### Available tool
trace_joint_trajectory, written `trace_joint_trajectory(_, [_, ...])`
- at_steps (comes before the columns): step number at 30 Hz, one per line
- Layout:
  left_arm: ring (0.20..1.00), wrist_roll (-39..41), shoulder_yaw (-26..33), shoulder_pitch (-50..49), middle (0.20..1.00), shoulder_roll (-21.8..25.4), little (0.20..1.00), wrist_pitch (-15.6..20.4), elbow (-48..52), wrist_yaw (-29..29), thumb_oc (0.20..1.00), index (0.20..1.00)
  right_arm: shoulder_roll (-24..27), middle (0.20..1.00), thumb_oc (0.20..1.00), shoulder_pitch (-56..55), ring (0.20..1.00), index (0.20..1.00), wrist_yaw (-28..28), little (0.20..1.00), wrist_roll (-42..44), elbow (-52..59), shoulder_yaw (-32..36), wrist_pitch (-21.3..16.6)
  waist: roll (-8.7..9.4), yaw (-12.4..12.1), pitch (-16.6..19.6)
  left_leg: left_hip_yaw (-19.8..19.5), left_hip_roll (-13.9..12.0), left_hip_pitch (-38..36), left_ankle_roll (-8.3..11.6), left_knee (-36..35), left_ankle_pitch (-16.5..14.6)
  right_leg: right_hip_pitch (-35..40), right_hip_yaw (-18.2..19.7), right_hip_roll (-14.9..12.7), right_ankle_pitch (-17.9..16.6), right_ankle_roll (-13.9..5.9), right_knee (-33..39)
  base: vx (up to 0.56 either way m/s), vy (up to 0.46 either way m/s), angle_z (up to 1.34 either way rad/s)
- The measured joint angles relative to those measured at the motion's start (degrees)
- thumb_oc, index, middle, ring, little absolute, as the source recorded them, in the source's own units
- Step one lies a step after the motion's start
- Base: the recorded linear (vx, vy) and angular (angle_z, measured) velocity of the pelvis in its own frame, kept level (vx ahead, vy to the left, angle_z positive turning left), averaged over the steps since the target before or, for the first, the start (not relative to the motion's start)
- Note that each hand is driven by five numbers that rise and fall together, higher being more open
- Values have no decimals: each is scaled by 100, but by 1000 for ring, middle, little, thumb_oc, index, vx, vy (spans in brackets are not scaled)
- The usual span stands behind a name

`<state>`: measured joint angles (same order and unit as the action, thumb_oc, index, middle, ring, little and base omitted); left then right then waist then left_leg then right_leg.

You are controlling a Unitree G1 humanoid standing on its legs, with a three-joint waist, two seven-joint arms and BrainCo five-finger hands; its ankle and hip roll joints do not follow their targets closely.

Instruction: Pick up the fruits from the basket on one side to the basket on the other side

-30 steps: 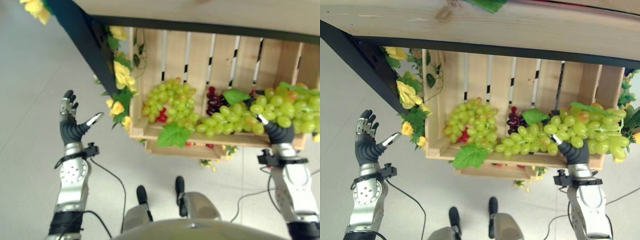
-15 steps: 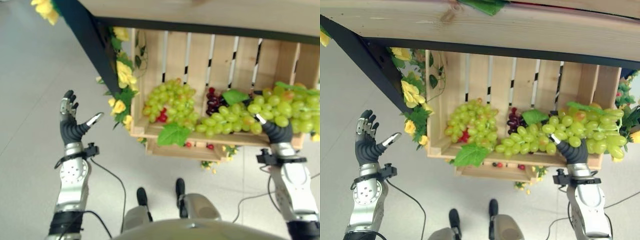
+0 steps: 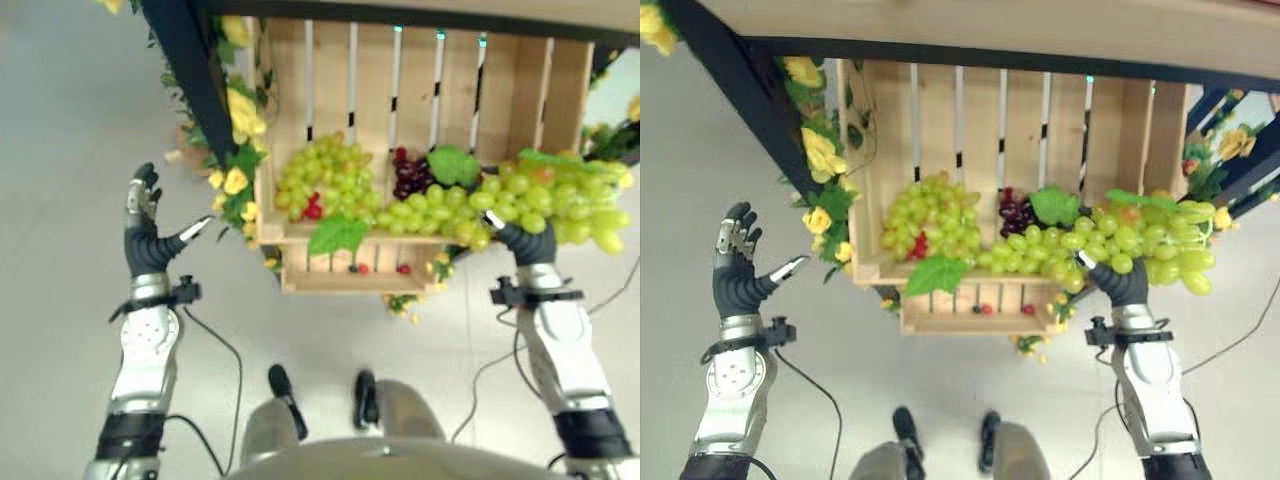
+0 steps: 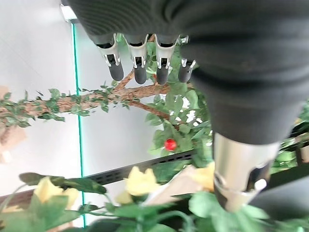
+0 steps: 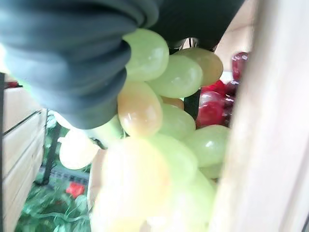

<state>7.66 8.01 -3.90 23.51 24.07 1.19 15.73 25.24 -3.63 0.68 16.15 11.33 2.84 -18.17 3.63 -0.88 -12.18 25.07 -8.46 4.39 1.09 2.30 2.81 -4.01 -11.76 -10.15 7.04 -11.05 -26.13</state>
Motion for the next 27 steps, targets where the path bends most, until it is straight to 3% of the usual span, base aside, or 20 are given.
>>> trace_joint_trajectory(1, [1000,6,33,-15,1000,33,1000,-2,0,-3,1000,1000,-3,200,200,0,200,200,22,200,-20,20,-10,0,38,-39,15,-12,38,25,44,17,16,126,102,35,47,-56,276,-208,-239,-27])
trace_joint_trajectory(2, [1000,9,49,-56,1000,-4,1000,-7,-1,-19,1000,1000,13,200,200,55,200,200,26,200,-25,47,-41,10,10,-185,8,-7,-27,29,28,-4,115,341,16,114,206,43,777,-243,-282,-31])
trace_joint_trajectory(4, [1000,14,89,-140,1000,-20,1000,-9,-5,-41,1000,1000,6,200,200,154,200,200,33,200,-23,117,-127,35,107,-421,68,2,9,52,114,24,170,724,-53,185,327,252,1773,-330,-382,-61])
trace_joint_trajectory(6, [1000,36,97,-198,1000,-135,1000,-14,-2,-73,1000,1000,41,200,200,199,200,200,4,200,-16,113,-159,56,32,-443,102,-120,-124,238,192,97,288,859,-103,392,190,611,2281,-179,-238,-7])
trace_joint_trajectory(8, [1000,37,75,-251,1000,-192,1000,-16,-11,-104,1000,1000,58,200,200,93,200,200,-13,200,12,110,-135,71,-8,-406,110,-404,-285,360,202,113,434,885,-143,633,133,702,2300,-157,-280,37])
trace_joint_trajectory(11, [1000,49,16,-286,1000,-262,1000,-28,-48,-108,1000,1000,101,200,200,-47,200,200,-44,200,37,121,0,71,-51,-339,102,-662,-410,524,405,153,601,979,-202,906,213,850,2271,-151,-219,67])
trace_joint_trajectory(12, [1000,46,-74,-205,1000,-314,1000,-73,-46,-145,1000,1000,121,200,200,-98,200,200,-89,200,54,143,154,75,-111,-202,66,-828,-374,648,365,141,756,1070,-338,981,256,897,2306,-149,-155,112])
trace_joint_trajectory(15, [1000,62,-82,-273,1000,-322,1000,-96,-46,-167,1000,1000,237,200,200,-55,200,200,-127,200,85,209,287,49,-246,-212,-17,-805,-418,674,326,-25,1038,1136,-543,1084,377,1005,2258,-180,-68,77])
trace_joint_trajectory(16, [1000,64,-50,-338,1000,-320,1000,-110,-44,-172,1000,1000,288,200,200,-37,200,200,-129,200,84,223,301,48,-307,-282,-25,-804,-454,657,380,-92,1069,1046,-600,1084,431,1086,2092,-218,-90,12])
trace_joint_trajectory(17, [1000,64,-6,-403,1000,-318,1000,-113,-21,-181,1000,1000,293,200,200,-32,200,200,-129,200,86,228,300,50,-303,-378,-22,-991,-408,649,555,-56,1017,953,-599,1053,437,1121,1982,-200,-65,-12])
trace_joint_trajectory(18, [1000,107,15,-458,1000,-304,1000,-122,-23,-186,1000,1000,281,200,200,-63,200,200,-126,200,94,238,301,48,-155,-464,-36,-1299,-208,718,786,348,742,847,-551,834,476,1166,1890,-135,-32,-19])
trace_joint_trajectory(19, [1000,134,4,-461,1000,-308,1000,-127,-27,-206,1000,1000,251,200,200,-90,200,200,-125,200,100,246,301,55,29,-459,-43,-1580,31,840,614,881,379,769,-524,607,475,1113,1818,-63,28,-10])
trace_joint_trajectory(20, [1000,164,1,-457,1000,-313,1000,-125,-25,-226,1000,1000,272,200,200,-108,200,200,-125,200,113,299,309,55,97,-455,-29,-1575,198,800,549,1025,278,762,-472,510,434,1020,1804,2,88,16])
trace_joint_trajectory(21, [1000,214,-2,-426,1000,-321,1000,-120,-8,-252,1000,1000,294,200,200,-38,200,200,-123,200,165,429,359,43,-17,-282,-9,-1613,285,603,365,865,6,744,-468,548,401,945,1765,18,128,14])
trace_joint_trajectory(22, [1000,217,0,-434,1000,-316,1000,-121,-10,-252,1000,1000,219,200,200,20,200,200,-123,200,166,429,350,44,-42,-236,-1,-1597,282,493,289,712,-62,756,-468,563,394,925,1771,14,128,9])
trace_joint_trajectory(27, [1000,213,-44,-192,1000,-213,1000,-141,-10,-325,1000,1000,-17,200,200,7,200,200,-93,200,218,451,425,22,113,-101,75,-1553,518,394,96,128,157,739,-480,435,230,715,2032,2,91,8])
